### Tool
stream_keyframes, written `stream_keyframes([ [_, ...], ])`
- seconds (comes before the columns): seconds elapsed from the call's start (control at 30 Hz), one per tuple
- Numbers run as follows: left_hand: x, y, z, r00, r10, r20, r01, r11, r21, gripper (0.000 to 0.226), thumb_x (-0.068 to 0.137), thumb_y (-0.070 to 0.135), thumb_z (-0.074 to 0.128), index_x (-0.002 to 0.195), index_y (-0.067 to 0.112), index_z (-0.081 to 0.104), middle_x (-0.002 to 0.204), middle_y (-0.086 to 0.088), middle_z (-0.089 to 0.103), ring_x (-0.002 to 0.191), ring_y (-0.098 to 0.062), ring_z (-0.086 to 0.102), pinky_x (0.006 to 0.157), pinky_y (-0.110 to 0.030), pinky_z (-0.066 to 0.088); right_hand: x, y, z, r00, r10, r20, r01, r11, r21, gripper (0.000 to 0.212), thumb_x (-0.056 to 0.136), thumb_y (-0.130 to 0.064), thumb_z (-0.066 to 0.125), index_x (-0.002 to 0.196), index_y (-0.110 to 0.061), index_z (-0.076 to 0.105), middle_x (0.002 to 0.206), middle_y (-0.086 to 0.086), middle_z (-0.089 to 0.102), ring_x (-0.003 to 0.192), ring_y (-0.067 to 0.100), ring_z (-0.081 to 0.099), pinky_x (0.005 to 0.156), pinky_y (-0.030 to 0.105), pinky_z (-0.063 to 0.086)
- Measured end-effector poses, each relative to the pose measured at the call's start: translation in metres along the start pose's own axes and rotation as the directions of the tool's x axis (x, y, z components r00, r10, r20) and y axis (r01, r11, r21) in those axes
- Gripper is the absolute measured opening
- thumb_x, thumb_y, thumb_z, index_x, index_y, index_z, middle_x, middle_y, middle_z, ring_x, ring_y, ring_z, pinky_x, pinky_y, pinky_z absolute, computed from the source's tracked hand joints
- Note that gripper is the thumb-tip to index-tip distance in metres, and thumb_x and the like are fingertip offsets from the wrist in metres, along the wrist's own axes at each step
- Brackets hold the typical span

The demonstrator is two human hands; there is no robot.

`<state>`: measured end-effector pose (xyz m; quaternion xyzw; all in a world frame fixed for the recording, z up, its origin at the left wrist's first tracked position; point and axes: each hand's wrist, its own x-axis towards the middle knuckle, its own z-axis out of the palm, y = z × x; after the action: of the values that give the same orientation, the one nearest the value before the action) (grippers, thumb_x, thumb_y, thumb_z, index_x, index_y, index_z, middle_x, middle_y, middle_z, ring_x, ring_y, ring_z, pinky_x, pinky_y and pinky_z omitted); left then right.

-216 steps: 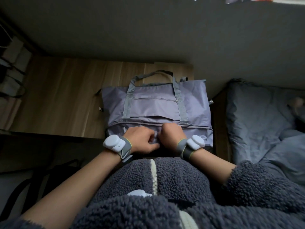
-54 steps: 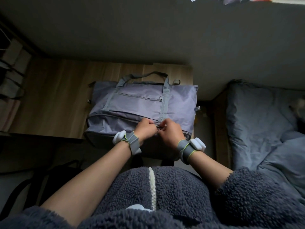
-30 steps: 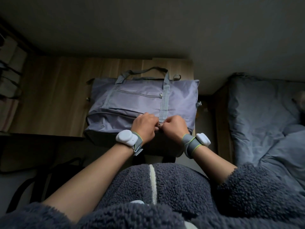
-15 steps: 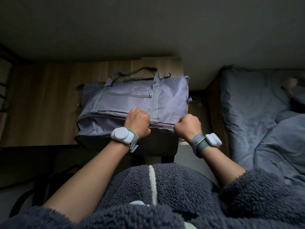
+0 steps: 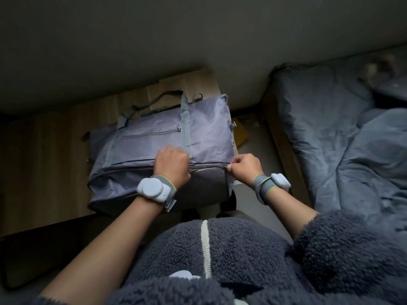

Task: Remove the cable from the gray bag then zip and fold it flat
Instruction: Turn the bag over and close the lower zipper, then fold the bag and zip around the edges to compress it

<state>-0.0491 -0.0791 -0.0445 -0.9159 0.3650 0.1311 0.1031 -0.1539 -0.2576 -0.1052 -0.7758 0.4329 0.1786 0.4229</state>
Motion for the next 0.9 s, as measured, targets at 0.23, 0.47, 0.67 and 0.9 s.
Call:
stream_keyframes([
  [0.23,0.029,0.061,0.023,0.922,0.382,0.063,-0.381,0.924,-0.031,0.022,0.085,0.017,0.059,0.105,0.007,0.055,0.107,-0.013,0.058,0.103,-0.033,0.05,0.087,-0.041,0.044,0.006,0.027,0.011,0.982,-0.019,0.19,-0.056,0.923,0.38,0.004,0.076,-0.013,0.07,0.073,-0.013,0.074,0.079,0.004,0.073,0.081,0.02,0.064,0.09,0.042,0.055],
  [0.47,0.044,0.07,0.05,0.953,0.246,0.175,-0.234,0.968,-0.088,0.028,0.077,0.024,0.066,0.1,0.01,0.055,0.101,-0.013,0.064,0.096,-0.032,0.056,0.082,-0.038,0.044,0.006,0.055,0.017,0.911,-0.109,0.398,-0.026,0.947,0.32,0.024,0.071,-0.003,0.077,0.09,-0.015,0.07,0.087,0.003,0.069,0.081,0.011,0.059,0.08,0.026,0.049],
  [0.67,0.049,0.066,0.025,0.986,0.143,0.083,-0.125,0.972,-0.198,0.017,0.067,0.019,0.061,0.082,0.011,0.059,0.086,-0.015,0.066,0.085,-0.036,0.06,0.068,-0.036,0.045,0.016,0.036,0.009,0.893,-0.21,0.397,0.014,0.897,0.442,0.019,0.073,-0.003,0.076,0.091,-0.002,0.07,0.093,0.017,0.071,0.084,0.017,0.058,0.09,0.039,0.05],
  [0.9,0.057,0.023,-0.106,0.939,-0.061,-0.337,-0.058,0.941,-0.332,0.014,0.062,0.01,0.07,0.069,0.004,0.059,0.07,-0.018,0.061,0.072,-0.036,0.057,0.061,-0.038,0.038,-0.01,-0.082,-0.066,0.765,-0.6,0.232,0.493,0.778,0.389,0.03,0.076,-0.019,0.079,0.098,-0.006,0.065,0.094,0.012,0.07,0.089,0.021,0.064,0.081,0.041,0.051],
])
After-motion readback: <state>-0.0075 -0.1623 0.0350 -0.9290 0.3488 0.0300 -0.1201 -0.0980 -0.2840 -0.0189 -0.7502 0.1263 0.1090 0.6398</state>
